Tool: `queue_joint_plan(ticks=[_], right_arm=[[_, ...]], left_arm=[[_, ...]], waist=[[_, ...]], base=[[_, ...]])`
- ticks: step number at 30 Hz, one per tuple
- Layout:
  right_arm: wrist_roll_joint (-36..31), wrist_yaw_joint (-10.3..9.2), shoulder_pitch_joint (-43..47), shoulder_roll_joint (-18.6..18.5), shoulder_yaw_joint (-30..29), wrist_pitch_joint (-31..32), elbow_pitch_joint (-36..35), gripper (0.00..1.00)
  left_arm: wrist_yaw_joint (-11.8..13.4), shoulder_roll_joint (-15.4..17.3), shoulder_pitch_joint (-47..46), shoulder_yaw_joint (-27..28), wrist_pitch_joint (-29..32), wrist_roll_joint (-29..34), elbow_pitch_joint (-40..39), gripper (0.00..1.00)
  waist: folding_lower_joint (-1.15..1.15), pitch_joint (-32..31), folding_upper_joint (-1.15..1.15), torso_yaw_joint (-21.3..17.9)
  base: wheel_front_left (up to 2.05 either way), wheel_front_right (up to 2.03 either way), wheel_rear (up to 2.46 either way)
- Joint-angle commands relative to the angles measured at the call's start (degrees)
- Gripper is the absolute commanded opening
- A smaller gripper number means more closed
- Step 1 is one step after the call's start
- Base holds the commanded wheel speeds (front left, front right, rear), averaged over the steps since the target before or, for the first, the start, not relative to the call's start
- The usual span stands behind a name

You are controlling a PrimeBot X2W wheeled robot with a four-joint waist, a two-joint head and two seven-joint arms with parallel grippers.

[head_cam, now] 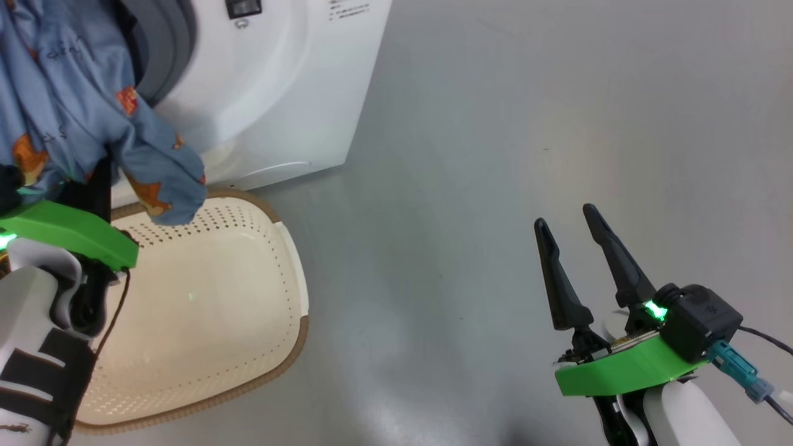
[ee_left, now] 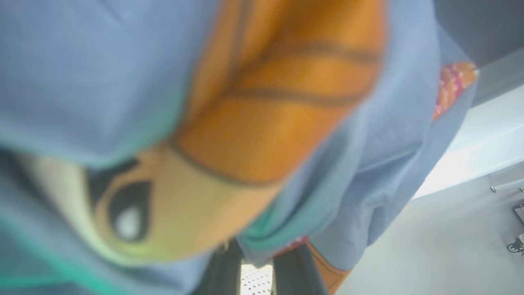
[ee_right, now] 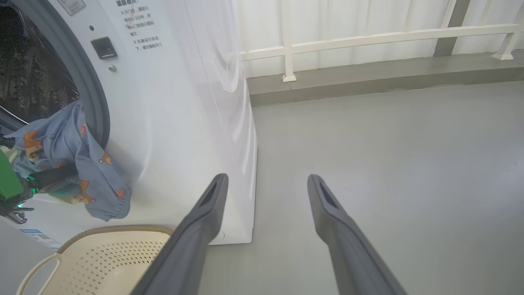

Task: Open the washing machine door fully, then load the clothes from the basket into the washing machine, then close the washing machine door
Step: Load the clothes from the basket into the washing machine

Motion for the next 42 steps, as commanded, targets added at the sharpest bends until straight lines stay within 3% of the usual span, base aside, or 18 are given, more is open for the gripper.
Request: queue_joint_plan(ticks=[1,17,24,34,42], right_arm=[[1.0,0.32,-1.1,-0.4,0.9,-0.4,-1.3,1.0],[1.4,0.32,-2.0,-0.4,0.5,-0.4,1.1,1.0],[1.7,0.32,-2.7,-0.4,2.0,-0.4,1.4,1.0],[2.6,0.32,-1.6,-0.4,3.1,-0.4,-0.7,1.0],[3.5,0.32,-0.7,-0.4,5.0,-0.4,-2.7,1.0]], left_arm=[[0.0,2.7,-2.2,2.1,-0.8,0.3,-2.1,0.0],[0.0,5.2,5.3,8.3,-0.8,4.5,-20.9,0.0],[0.0,7.2,-0.3,7.2,-0.4,4.8,-18.3,0.0],[0.0,12.0,-12.9,3.4,2.7,4.5,-12.0,0.0],[0.0,15.5,-22.8,-0.4,2.7,6.8,-11.7,0.0]], waist=[[0.0,0.0,0.0,0.4],[0.0,-2.5,0.0,4.8],[0.0,-1.5,0.0,4.1],[0.0,4.0,0.0,0.0],[0.0,8.5,0.0,-2.9]], base=[[0.0,0.0,0.0],[0.0,0.0,0.0],[0.0,0.0,0.0],[0.0,0.0,0.0],[0.0,0.0,0.0]])
